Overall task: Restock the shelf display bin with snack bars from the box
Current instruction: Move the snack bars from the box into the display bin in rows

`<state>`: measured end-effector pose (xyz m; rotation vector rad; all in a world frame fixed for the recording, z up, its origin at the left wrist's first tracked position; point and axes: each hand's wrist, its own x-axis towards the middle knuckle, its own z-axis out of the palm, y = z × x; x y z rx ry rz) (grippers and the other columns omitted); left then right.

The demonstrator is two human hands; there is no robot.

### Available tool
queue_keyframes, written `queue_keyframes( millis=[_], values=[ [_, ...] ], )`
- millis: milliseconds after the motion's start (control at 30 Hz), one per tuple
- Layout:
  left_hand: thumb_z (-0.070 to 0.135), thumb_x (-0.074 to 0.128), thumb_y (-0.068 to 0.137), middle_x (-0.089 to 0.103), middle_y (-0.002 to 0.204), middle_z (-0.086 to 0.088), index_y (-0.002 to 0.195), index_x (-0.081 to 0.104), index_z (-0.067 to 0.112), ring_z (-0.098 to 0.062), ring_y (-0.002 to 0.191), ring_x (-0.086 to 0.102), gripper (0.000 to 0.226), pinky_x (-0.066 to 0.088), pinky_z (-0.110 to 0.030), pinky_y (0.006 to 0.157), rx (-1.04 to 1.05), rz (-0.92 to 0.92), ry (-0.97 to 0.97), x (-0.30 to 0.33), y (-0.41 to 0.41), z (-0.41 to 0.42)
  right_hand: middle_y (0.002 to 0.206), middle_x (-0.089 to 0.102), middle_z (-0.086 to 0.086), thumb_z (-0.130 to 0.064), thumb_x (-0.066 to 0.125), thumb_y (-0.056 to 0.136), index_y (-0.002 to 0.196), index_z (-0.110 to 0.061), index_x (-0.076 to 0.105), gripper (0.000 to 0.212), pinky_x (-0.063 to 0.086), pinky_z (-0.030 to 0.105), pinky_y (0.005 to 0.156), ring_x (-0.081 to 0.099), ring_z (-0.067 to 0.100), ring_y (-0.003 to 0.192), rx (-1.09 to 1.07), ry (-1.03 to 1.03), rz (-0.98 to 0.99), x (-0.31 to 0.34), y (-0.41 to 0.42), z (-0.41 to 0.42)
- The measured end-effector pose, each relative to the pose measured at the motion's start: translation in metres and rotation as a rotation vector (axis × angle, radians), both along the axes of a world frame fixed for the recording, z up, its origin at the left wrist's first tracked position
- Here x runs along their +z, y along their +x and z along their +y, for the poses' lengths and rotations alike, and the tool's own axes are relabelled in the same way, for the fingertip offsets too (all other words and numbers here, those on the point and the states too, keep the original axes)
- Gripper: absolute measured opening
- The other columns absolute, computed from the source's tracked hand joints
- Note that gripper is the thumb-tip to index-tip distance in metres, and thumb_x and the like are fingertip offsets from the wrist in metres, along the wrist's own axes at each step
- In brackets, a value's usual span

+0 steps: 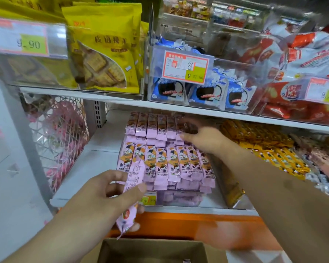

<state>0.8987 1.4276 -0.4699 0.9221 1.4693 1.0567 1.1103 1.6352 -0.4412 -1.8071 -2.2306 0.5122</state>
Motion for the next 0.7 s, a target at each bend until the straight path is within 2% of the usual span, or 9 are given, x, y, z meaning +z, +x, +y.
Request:
queue_keyframes(
  millis=[67,133,233,300,367,433,500,567,700],
  values=[
    [0.046,0.082,0.072,0.081,0.093,-0.005,0.113,0.072,0.023,-0.026,0.08,0.079,0.049,0.064,-0.046,0.078,-0.023,0.055,0.014,0.004,-0.001,-0.003,0.152,0.055,-0.001,-0.037,0.064,0.103,0.156,-0.04,0.042,0.058,0.054,0.021,0.087,0.069,0.017,0.102,0.066,0.054,0.135,-0.006,0.006,-0.012],
    [0.06,0.087,0.065,0.081,0.102,0.002,0.117,0.072,0.028,-0.021,0.093,0.079,0.063,0.058,-0.05,0.097,-0.001,0.041,-0.004,0.009,-0.001,-0.007,0.156,0.049,-0.005,-0.027,0.067,0.102,0.156,-0.032,0.045,0.058,0.035,0.019,0.107,0.054,0.017,0.136,0.079,0.163,0.168,-0.009,0.011,-0.032],
    [0.04,0.082,0.082,0.082,0.1,-0.003,0.107,0.079,0.022,-0.024,0.095,0.078,0.03,0.055,-0.055,0.102,0.011,-0.088,-0.006,0.014,0.003,-0.012,0.144,0.049,-0.015,-0.014,0.068,0.098,0.144,-0.03,0.053,0.051,0.037,0.024,0.115,0.048,0.006,0.133,0.117,0.251,0.256,-0.007,0.012,-0.087],
    [0.023,0.075,0.087,0.082,0.09,-0.01,0.087,0.085,0.022,-0.028,0.086,0.079,0.009,0.055,-0.061,0.1,0.027,-0.188,0.015,0.017,0.007,-0.014,0.143,0.048,-0.026,-0.012,0.068,0.097,0.139,-0.041,0.052,0.053,0.043,0.025,0.112,0.048,-0.004,0.13,0.226,0.174,0.339,0.0,0.011,-0.133],
    [0.019,0.075,0.081,0.081,0.085,-0.012,0.077,0.085,0.024,-0.031,0.081,0.078,0.012,0.055,-0.061,0.097,0.046,-0.265,0.025,0.024,0.014,-0.018,0.142,0.044,-0.033,-0.017,0.07,0.095,0.138,-0.049,0.048,0.058,0.042,0.022,0.11,0.045,-0.008,0.132,0.332,0.103,0.377,0.01,0.006,-0.173],
    [0.021,0.075,0.076,0.081,0.085,-0.009,0.076,0.086,0.026,-0.023,0.08,0.078,0.011,0.063,-0.047,0.086,0.037,-0.27,0.051,0.029,0.019,-0.024,0.148,0.036,-0.038,-0.023,0.075,0.092,0.144,-0.051,0.041,0.069,0.035,0.021,0.117,0.034,-0.011,0.141,0.435,0.101,0.366,0.018,0.001,-0.2],
    [0.026,0.074,0.084,0.082,0.089,0.0,0.084,0.086,0.03,-0.011,0.083,0.078,0.012,0.063,-0.031,0.07,-0.016,-0.24,0.059,0.03,0.02,-0.031,0.158,0.022,-0.04,-0.025,0.077,0.093,0.155,-0.049,0.03,0.081,0.021,0.018,0.122,0.017,-0.014,0.15,0.529,0.139,0.308,0.019,-0.002,-0.212],
    [0.038,0.072,0.089,0.081,0.107,0.0,0.108,0.082,0.024,-0.018,0.093,0.075,0.026,0.056,-0.032,0.065,-0.147,-0.226,0.019,0.031,0.02,-0.039,0.162,0.017,-0.039,-0.02,0.074,0.096,0.159,-0.045,0.029,0.081,0.013,0.018,0.124,0.008,-0.012,0.153,0.574,0.185,0.237,0.015,-0.002,-0.211],
    [0.04,0.081,0.084,0.075,0.094,-0.011,0.109,0.08,0.009,-0.021,0.076,0.065,0.039,0.047,-0.03,0.056,-0.26,-0.222,0.02,0.032,0.015,-0.046,0.135,0.053,-0.025,-0.012,0.072,0.096,0.135,-0.032,0.062,0.045,0.04,0.027,0.112,0.044,-0.001,0.134,0.499,0.331,0.2,-0.003,0.01,-0.203]
  ],
)
